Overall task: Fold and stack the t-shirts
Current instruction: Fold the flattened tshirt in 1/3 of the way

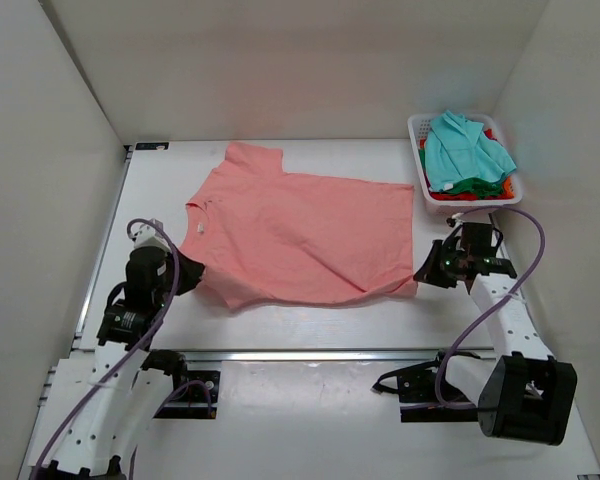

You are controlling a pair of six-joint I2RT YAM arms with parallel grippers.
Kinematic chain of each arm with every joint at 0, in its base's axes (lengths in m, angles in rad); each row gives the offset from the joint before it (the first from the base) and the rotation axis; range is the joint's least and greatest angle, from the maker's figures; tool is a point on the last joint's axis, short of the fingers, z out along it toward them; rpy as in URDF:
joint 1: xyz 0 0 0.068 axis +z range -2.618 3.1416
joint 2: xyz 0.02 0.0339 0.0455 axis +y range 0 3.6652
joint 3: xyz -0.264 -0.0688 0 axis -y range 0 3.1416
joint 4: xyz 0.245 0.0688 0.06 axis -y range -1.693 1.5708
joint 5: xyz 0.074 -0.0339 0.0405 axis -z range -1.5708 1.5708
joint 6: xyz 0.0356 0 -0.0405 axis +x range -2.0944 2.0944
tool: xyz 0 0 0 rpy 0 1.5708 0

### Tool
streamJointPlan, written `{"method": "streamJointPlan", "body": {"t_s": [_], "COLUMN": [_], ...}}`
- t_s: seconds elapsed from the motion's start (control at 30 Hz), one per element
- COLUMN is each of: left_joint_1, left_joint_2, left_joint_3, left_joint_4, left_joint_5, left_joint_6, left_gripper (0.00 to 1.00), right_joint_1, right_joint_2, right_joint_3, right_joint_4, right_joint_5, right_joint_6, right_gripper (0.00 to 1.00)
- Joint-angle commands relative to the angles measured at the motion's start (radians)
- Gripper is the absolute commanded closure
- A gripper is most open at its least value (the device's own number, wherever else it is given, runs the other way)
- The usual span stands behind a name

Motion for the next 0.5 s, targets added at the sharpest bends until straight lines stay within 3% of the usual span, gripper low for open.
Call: {"method": "streamJointPlan", "body": {"t_s": [0.0,0.47], "left_joint_1": [0.027,0.136], "left_joint_2": [0.045,0.338], "left_joint_3": [0.026,0.117], "left_joint_4": [0.072,0.309], "left_joint_5": [-0.039,0.003], "left_joint_6": [0.015,0.113], "left_gripper": [1.0,1.0], "right_joint_1": [-0.028,0.003], "right_joint_2": [-0.053,0.046], "right_joint_3": [-0.014,0.014], "right_joint_4": [-0.033,0.067], "right_joint_5": [0.035,0.005], "right_joint_6": [0.01,-0.041], "right_gripper": [1.0,1.0]}}
